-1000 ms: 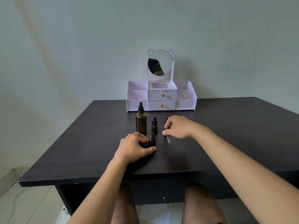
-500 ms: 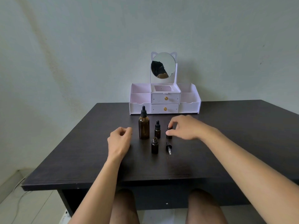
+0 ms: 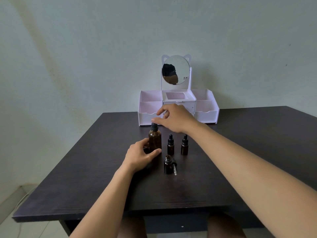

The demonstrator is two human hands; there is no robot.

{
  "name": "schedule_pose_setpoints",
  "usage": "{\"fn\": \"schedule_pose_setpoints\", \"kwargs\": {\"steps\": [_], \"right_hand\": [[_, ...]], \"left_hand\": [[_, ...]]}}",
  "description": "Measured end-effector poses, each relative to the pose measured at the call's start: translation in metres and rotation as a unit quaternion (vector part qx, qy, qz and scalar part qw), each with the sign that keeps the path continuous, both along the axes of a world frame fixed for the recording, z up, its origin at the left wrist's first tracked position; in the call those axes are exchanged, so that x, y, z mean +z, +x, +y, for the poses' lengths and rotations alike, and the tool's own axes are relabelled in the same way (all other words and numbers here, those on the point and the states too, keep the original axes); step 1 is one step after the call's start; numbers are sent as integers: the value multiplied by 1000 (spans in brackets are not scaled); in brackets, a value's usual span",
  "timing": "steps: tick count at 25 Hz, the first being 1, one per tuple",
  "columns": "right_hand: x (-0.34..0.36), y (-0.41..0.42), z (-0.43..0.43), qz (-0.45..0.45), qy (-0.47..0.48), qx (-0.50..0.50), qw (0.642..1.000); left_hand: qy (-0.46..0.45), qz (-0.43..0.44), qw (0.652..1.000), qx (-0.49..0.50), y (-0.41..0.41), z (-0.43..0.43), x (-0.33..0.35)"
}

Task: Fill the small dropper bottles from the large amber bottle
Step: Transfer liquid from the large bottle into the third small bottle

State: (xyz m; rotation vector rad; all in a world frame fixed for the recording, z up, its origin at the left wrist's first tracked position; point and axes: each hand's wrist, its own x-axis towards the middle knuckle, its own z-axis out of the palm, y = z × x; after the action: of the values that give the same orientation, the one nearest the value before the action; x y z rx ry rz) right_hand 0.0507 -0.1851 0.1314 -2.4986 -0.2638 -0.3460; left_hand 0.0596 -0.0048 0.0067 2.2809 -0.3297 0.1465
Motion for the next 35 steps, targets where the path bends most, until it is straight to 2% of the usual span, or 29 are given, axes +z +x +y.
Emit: {"fn": "schedule_pose_setpoints", "kwargs": {"steps": [11,16,29,35], "right_hand": [[-34,8,13,-60,136,-21,989],[-38,9,10,-42,211,-10,977],[-39,9,13,-59,244,-10,968],[-14,2,12,-98,298,35,949]], "left_hand": [[20,-30,999,2,2,-2,-4],[16,-28,999,1,2,-1,-4],[19,-33,999,4,5,-1,-6],[32,-36,999,8,3,-1,-5]]}}
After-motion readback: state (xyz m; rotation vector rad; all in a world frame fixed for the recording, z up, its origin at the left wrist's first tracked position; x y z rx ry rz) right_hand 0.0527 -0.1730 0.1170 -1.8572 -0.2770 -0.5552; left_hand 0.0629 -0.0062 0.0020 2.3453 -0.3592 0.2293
